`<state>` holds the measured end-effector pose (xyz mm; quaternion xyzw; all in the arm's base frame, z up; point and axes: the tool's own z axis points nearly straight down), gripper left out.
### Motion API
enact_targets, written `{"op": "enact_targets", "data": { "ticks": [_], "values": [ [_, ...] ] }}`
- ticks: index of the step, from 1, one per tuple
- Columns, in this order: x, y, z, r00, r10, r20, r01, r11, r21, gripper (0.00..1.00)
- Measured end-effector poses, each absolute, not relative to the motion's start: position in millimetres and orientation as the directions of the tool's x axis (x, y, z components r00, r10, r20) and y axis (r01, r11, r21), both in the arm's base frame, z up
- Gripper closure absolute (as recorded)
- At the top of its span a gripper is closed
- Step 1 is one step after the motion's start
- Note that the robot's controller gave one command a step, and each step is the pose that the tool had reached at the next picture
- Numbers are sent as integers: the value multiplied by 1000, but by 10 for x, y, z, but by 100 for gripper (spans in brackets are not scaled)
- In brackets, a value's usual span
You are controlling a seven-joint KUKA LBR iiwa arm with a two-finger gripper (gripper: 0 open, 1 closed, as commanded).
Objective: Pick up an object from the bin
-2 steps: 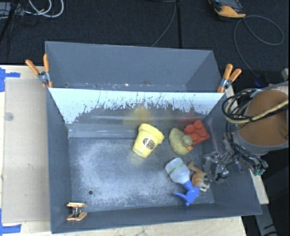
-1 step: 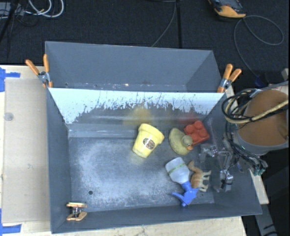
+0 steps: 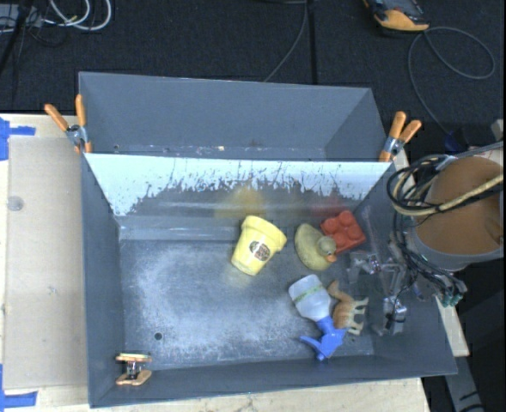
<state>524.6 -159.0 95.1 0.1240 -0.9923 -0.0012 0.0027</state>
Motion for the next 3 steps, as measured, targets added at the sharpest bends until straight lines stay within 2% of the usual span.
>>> {"op": "enact_targets", "data": {
  "ticks": [1, 2, 3],
  "values": [
    [5198, -1564, 892, -941, -339, 2, -339, 941, 2, 0],
    [5045, -1348, 740, -810, -587, 2, -587, 810, 4, 0],
    [5008, -1104, 705, -801, -598, 3, -598, 801, 4, 0]
  ]
}}
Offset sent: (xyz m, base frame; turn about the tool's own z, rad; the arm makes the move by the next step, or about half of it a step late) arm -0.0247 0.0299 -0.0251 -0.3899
